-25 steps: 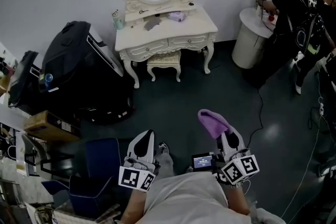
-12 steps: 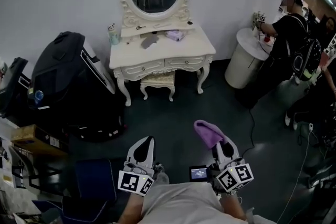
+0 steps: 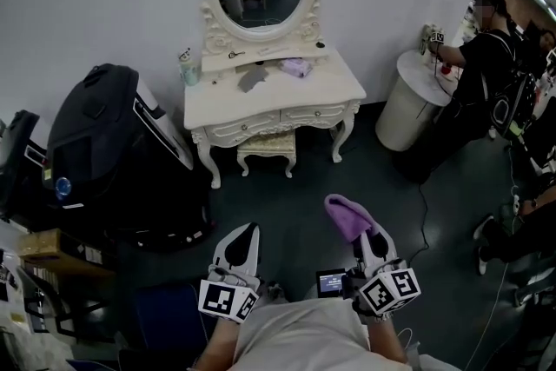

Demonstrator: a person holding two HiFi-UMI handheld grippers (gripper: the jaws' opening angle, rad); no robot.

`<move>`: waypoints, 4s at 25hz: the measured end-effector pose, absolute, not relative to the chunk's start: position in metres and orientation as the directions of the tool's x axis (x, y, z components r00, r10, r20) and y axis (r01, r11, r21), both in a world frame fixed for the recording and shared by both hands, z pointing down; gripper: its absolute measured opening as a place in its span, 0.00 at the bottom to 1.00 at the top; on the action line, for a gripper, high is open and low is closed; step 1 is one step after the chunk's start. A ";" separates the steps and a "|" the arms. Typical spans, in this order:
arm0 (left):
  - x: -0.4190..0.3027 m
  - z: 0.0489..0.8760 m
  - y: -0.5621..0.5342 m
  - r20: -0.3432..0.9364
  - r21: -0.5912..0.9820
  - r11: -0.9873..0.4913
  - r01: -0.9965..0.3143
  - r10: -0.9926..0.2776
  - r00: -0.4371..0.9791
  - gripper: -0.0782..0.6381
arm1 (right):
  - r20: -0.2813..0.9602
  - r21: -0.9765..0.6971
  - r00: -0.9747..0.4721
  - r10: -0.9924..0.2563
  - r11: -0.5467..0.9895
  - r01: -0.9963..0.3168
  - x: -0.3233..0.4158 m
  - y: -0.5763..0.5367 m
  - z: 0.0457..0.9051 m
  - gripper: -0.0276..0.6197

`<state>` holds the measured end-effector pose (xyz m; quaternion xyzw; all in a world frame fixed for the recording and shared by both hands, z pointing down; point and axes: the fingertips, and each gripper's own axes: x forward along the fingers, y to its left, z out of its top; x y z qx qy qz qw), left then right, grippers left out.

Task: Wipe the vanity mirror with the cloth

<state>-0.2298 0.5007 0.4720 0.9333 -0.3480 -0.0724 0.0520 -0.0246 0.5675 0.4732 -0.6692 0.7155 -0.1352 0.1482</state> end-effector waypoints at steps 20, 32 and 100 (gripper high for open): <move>-0.223 0.486 0.377 -0.028 0.151 -0.698 -0.700 -0.711 0.703 0.11 | 0.010 -0.425 -0.097 -0.995 0.084 -0.901 -0.003 0.427 0.491 0.12; -0.155 0.473 0.242 -0.023 0.140 -0.613 -0.778 -0.787 0.616 0.11 | 0.006 -0.401 -0.240 -0.971 0.217 -0.890 0.057 0.262 0.481 0.12; -0.054 0.351 -0.362 -0.120 0.112 -0.559 -0.822 -0.828 0.547 0.11 | -0.196 -0.274 -0.272 -0.942 0.319 -0.907 0.159 -0.371 0.305 0.12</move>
